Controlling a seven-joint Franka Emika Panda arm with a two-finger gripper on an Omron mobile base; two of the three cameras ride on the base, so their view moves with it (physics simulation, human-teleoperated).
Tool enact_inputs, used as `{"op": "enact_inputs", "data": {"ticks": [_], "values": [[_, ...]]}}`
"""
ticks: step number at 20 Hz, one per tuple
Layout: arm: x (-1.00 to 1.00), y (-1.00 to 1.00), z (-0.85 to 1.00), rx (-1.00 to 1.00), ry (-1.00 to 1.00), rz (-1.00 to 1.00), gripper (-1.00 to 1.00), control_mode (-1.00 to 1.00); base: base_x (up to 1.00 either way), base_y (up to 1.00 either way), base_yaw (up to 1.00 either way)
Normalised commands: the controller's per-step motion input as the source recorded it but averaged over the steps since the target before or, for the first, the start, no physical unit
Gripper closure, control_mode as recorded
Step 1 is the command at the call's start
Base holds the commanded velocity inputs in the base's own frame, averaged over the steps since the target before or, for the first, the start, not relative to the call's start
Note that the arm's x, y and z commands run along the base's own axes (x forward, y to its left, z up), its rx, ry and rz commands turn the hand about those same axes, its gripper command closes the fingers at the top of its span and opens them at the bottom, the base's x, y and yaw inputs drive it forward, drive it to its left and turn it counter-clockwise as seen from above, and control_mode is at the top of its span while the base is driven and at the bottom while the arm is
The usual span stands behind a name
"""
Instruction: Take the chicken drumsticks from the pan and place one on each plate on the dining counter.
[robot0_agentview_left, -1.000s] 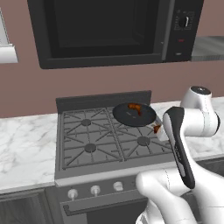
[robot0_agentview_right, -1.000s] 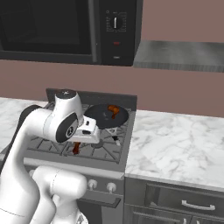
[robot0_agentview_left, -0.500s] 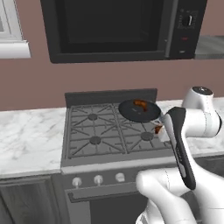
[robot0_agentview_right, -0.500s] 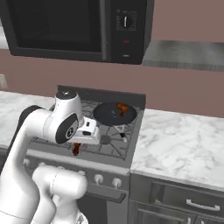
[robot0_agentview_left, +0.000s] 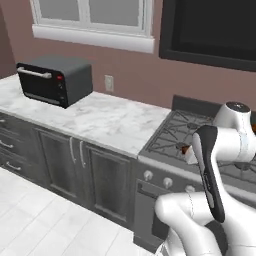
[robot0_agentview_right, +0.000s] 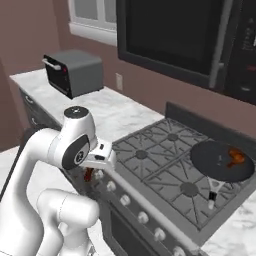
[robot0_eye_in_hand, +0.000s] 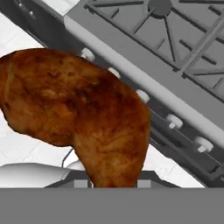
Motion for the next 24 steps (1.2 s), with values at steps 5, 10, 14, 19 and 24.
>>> {"op": "enact_inputs", "data": {"ticks": [5, 10, 14, 19, 24], "values": [[0.0, 0.0, 0.0, 0.0, 0.0, 0.0, 1.0, 1.0, -0.1, 0.0, 1.0], [0.0, 0.0, 0.0, 0.0, 0.0, 0.0, 1.0, 1.0, -0.09, 0.0, 1.0], [0.0, 0.0, 0.0, 0.0, 0.0, 0.0, 1.0, 1.0, -0.06, 0.0, 1.0], [0.0, 0.0, 0.0, 0.0, 0.0, 0.0, 1.0, 1.0, -0.01, 0.0, 1.0], [0.0, 0.0, 0.0, 0.0, 0.0, 0.0, 1.0, 1.0, 0.0, 0.0, 1.0]]}}
